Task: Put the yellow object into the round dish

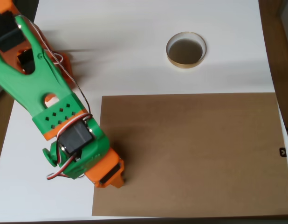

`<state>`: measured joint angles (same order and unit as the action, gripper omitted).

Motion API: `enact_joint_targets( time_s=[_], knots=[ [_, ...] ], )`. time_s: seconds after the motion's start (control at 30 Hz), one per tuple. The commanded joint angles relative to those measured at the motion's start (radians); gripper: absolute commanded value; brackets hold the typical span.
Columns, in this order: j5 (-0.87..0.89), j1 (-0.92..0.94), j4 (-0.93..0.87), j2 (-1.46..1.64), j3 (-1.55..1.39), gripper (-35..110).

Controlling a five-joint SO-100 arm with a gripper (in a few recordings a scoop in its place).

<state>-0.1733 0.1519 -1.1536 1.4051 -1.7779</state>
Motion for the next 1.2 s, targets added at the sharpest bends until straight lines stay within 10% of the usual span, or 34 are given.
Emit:
enact_joint_targets(
  time_s=[0.0, 1.17],
  knots=[
    [-0.017, 0.018, 0.003, 0.017, 0.046, 10],
    [-0.087, -0.491, -0.219, 0.548, -0.095, 0]
  ],
)
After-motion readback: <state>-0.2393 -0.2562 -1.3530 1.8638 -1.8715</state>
